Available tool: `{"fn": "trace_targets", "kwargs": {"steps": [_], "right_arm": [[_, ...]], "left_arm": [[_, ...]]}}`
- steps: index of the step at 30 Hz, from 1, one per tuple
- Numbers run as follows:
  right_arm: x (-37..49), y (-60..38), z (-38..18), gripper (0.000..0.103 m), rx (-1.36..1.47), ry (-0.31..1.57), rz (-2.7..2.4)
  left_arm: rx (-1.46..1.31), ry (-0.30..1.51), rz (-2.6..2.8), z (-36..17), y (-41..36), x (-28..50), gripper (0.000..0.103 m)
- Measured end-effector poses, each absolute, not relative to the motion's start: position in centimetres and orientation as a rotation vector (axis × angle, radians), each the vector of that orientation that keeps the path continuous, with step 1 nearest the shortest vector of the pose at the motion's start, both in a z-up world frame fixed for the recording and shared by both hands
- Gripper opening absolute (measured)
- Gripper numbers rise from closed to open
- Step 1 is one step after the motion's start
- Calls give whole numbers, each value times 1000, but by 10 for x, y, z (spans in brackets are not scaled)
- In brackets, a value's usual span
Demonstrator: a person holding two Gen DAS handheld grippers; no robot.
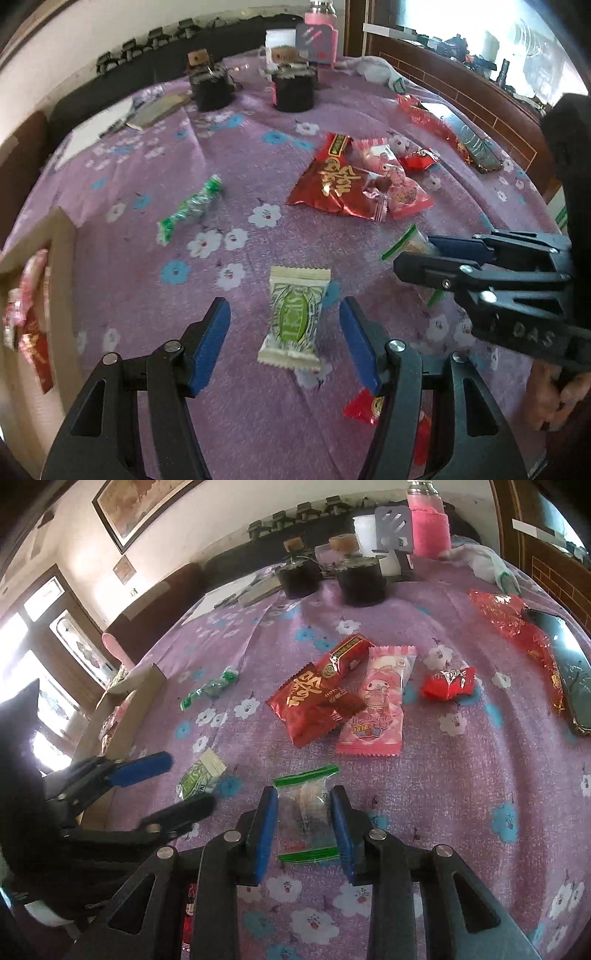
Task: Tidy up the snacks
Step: 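Grasp the green-and-white candy with the left tool while the right tool holds the clear bag, then carry both items over the box and open both tools to drop them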
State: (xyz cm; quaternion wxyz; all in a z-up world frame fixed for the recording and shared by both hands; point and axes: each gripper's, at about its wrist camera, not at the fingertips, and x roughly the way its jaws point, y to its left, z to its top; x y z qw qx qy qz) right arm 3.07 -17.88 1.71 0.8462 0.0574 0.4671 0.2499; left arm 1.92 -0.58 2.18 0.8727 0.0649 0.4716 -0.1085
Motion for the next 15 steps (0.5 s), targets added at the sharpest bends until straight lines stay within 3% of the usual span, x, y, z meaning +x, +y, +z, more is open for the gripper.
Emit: {"fn": "trace_targets", "kwargs": {"steps": [1, 2, 4, 15], "right_arm": [[29, -179, 16, 33, 119, 984, 526], [28, -178, 16, 33, 116, 981, 524], [27, -176, 16, 34, 108, 973, 520], [20, -167, 17, 32, 24, 944, 490]], "left_arm": [[123, 991, -229, 20, -4, 21, 54], [111, 998, -231, 19, -2, 22, 40], [128, 986, -215, 19, -3, 20, 22], [-15, 887, -195, 56, 28, -11, 21]]}}
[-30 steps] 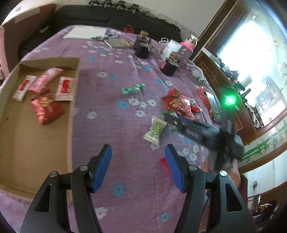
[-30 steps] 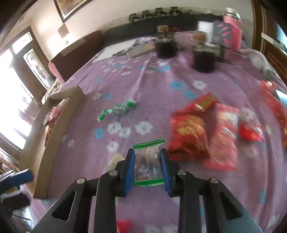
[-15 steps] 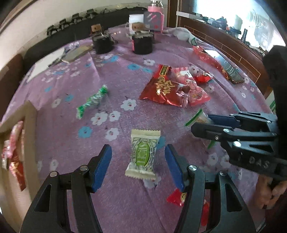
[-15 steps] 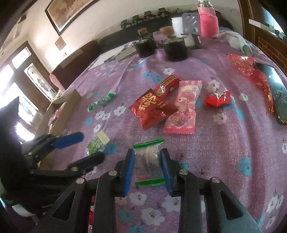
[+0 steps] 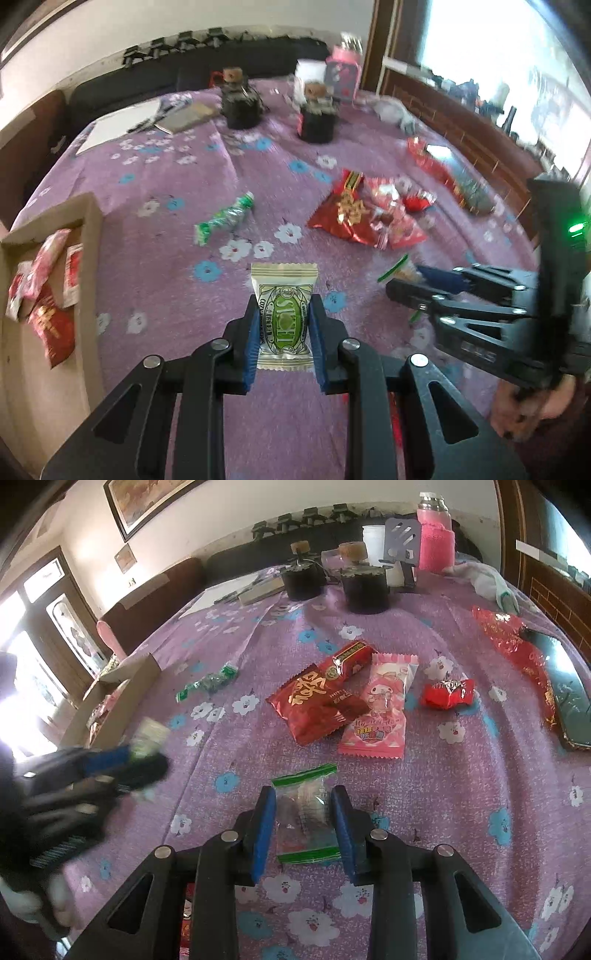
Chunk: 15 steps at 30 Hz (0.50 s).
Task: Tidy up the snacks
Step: 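Carry both items over the box and open both tools to drop them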
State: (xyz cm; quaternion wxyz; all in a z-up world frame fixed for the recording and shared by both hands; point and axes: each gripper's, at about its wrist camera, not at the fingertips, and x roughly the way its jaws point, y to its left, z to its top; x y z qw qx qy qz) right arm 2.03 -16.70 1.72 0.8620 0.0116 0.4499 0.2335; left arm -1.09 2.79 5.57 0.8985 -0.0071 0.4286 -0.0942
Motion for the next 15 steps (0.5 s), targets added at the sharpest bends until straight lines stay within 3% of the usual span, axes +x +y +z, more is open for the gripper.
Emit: {"fn": "trace_targets", "kwargs": {"steps": [15], "right_arm": [[16, -169, 26, 31, 26, 863, 441]], "left_arm": [[-220, 809, 53, 84, 197, -99, 21]]}}
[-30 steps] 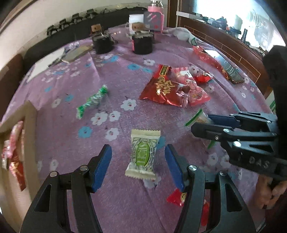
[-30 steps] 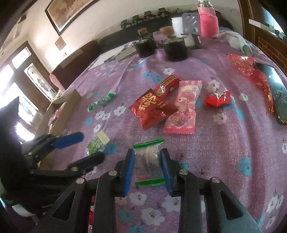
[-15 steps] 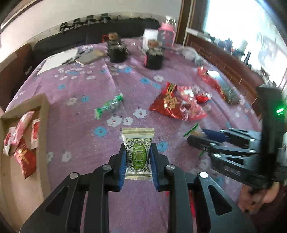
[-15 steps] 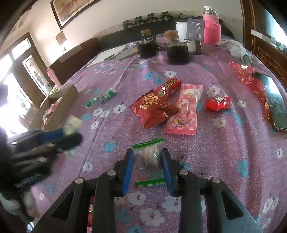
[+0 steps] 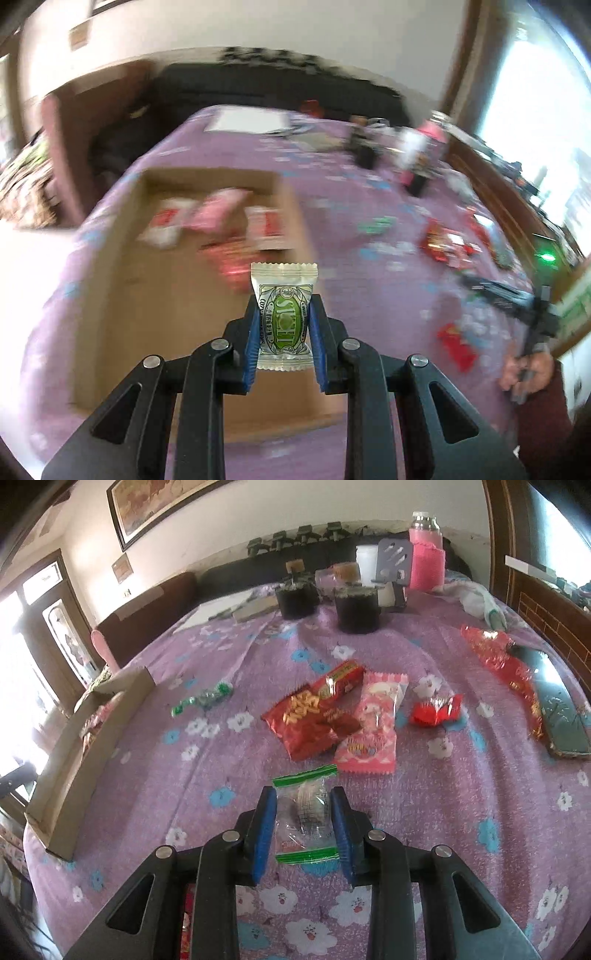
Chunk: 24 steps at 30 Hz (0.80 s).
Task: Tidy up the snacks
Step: 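Carry both items over the box and open both tools to drop them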
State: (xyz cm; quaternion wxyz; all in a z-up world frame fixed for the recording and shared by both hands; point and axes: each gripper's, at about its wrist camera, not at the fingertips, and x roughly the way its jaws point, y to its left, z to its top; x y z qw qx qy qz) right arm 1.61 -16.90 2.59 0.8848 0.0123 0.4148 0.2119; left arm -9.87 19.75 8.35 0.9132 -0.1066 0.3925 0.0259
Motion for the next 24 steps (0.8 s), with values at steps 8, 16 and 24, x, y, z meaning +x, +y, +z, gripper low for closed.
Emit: {"fn": "trace_targets", "kwargs": {"steps": [8, 16, 24], "right_arm": [[0, -118, 88, 31, 5, 819, 580], [-2, 11, 96, 31, -97, 925, 793], [-11, 127, 77, 30, -266, 1006, 924]], "left_arm": [[-263, 872, 175, 69, 268, -90, 22], [-288, 1016, 223, 35, 284, -39, 22], [-353, 1048, 276, 23, 308, -11, 22]]}}
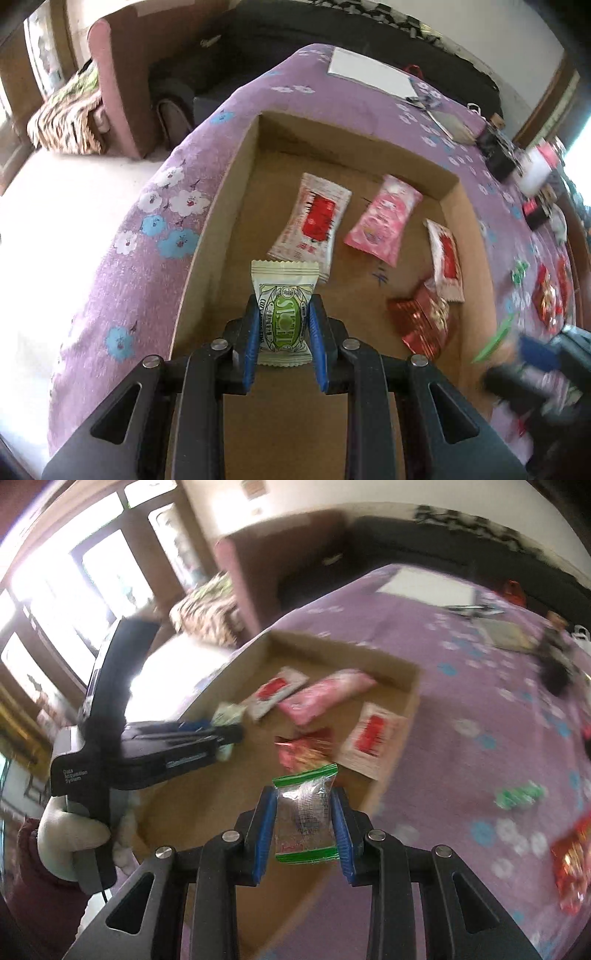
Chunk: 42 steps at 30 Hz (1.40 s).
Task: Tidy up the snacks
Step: 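Carry both items over the box and open both tools to drop them, then grasp the red chocolate bar with the left tool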
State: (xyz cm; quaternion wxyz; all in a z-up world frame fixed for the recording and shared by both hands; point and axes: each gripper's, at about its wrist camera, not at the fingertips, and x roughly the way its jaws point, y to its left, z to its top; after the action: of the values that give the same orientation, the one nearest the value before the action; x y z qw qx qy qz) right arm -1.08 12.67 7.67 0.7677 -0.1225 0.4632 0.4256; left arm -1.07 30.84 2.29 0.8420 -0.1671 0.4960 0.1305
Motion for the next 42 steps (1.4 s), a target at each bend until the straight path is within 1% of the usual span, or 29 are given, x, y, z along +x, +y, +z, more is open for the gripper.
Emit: {"fn": "trace_targets", "kwargs": {"steps": [6, 8, 11, 13, 16, 20, 21, 22, 23, 24, 29, 31, 35, 39, 42], "right_arm": [[-5, 169, 57, 30, -301, 1065, 939], [-8, 177, 56, 33, -322, 1060, 938], [-6, 180, 57, 33, -312, 1036, 935], [-5, 178, 59, 38, -286, 1038, 943], [-5, 162, 74, 38, -238, 1008, 932], [-6, 113, 102, 40, -178, 930, 903], [-7, 98, 107, 42, -173, 911, 889], [-7, 82, 111, 45, -169, 893, 870], [-7, 61, 115, 46, -162, 874, 846], [-6, 38, 118, 47, -151, 859, 816], [6, -72, 120, 49, -75, 829, 629], [11, -113, 113, 52, -30, 844, 569], [19, -180, 90, 53, 48, 897, 475], [23, -207, 74, 53, 105, 898, 445], [34, -209, 68, 53, 133, 889, 435]], "left_arm": [[-465, 1037, 253, 26, 328, -15, 24], [-501, 1026, 243, 27, 331, -21, 27], [-536, 992, 234, 36, 336, -31, 27], [-535, 968, 235, 44, 337, -39, 27], [-526, 927, 249, 60, 336, -55, 27], [-521, 878, 222, 81, 320, -74, 27], [-518, 868, 202, 86, 313, -78, 28], [-512, 860, 179, 91, 305, -82, 35], [-508, 854, 159, 95, 296, -87, 47], [-508, 839, 135, 99, 285, -93, 51], [-458, 804, 26, 110, 231, -108, 52], [-441, 825, -35, 106, 202, -106, 52], [-397, 886, -124, 91, 154, -96, 52], [-377, 934, -155, 77, 124, -92, 52], [-366, 951, -145, 73, 113, -93, 52]]}}
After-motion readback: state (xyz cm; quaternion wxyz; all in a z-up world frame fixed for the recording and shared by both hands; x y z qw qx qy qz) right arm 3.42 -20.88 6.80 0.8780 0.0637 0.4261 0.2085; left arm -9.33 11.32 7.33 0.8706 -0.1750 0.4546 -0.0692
